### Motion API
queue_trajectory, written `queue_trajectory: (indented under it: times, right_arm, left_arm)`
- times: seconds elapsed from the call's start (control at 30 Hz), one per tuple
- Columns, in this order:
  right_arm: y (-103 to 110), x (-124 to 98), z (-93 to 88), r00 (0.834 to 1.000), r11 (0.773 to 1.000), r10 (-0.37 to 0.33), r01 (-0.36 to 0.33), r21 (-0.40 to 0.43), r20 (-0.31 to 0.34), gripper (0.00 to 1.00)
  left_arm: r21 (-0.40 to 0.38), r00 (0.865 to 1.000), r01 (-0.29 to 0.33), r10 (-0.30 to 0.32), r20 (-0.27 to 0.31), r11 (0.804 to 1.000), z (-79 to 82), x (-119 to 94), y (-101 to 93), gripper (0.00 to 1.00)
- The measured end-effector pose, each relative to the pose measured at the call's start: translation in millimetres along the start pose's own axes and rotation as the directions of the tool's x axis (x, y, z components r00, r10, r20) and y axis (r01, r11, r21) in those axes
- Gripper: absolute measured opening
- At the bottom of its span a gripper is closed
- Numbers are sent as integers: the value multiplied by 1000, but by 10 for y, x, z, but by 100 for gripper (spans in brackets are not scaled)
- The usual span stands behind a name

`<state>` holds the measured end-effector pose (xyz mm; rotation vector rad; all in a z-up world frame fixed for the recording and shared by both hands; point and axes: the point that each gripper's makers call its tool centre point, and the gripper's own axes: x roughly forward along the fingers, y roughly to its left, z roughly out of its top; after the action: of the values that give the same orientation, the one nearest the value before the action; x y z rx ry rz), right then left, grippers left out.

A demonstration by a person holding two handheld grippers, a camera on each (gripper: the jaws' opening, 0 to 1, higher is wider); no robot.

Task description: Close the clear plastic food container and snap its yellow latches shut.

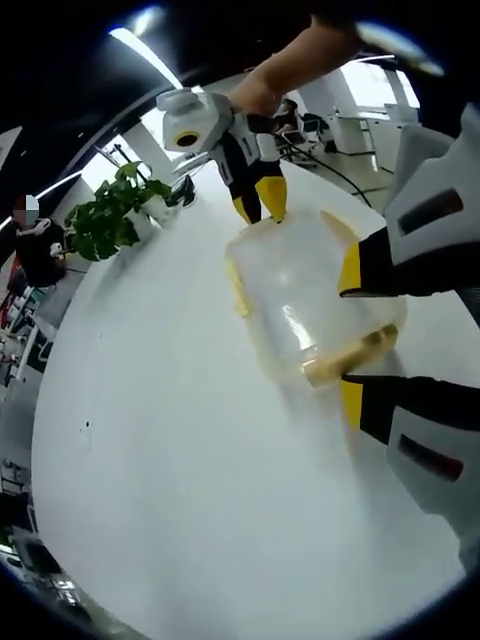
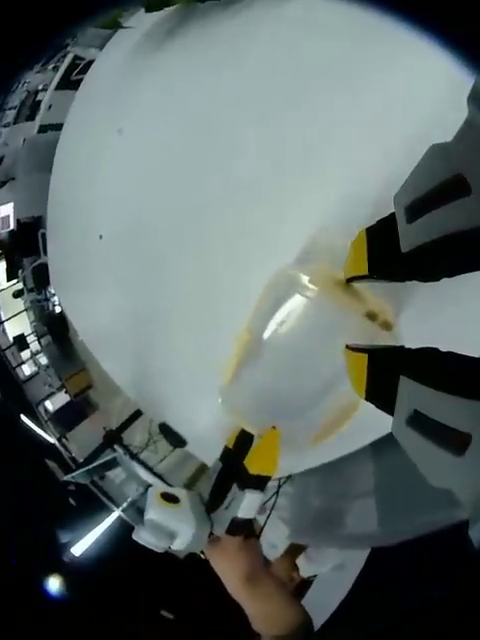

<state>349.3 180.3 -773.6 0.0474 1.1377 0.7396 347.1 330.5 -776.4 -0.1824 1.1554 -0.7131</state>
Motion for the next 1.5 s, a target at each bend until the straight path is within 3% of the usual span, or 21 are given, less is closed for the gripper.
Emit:
queue_trajectory:
  times: [0.27,0.3,0.33,0.4,0.47,0.57,0.87,0.97,1.5]
  right_arm:
    - [9,-2,-17,1000,1000,-2,2,2,-22,19]
    - [1,-3,-18,1000,1000,-1,1,9,-15,18]
    - [4,21,33,999,999,1,-3,52,35,17]
    - [-5,-4,-3,999,996,24,-28,85,38,16]
    - [-11,-20,-25,999,997,24,-26,69,38,16]
    - [-4,-21,-14,999,997,20,-22,70,33,16]
    - [6,-32,-16,1000,997,4,-6,80,22,16]
    - [25,-24,-45,1000,996,10,-11,91,12,16]
    - [41,-48,-72,999,997,5,-8,78,35,17]
  left_arm:
    - [-10,1000,17,-17,4,1000,0,20,-8,26]
    - [-6,1000,14,-13,4,1000,0,21,-16,26]
    - [-10,1000,19,-19,4,1000,9,24,-42,26]
    - [-20,1000,9,-9,-3,1000,18,24,-27,24]
    - [-30,1000,18,-18,0,999,23,-85,-13,24]
    - [-37,1000,14,-14,-1,999,13,37,-52,24]
    - [-28,999,41,-42,-28,999,26,43,-26,25]
    - [-32,999,34,-35,-13,999,86,46,17,25]
    - [-18,999,31,-31,-13,999,70,47,-5,28]
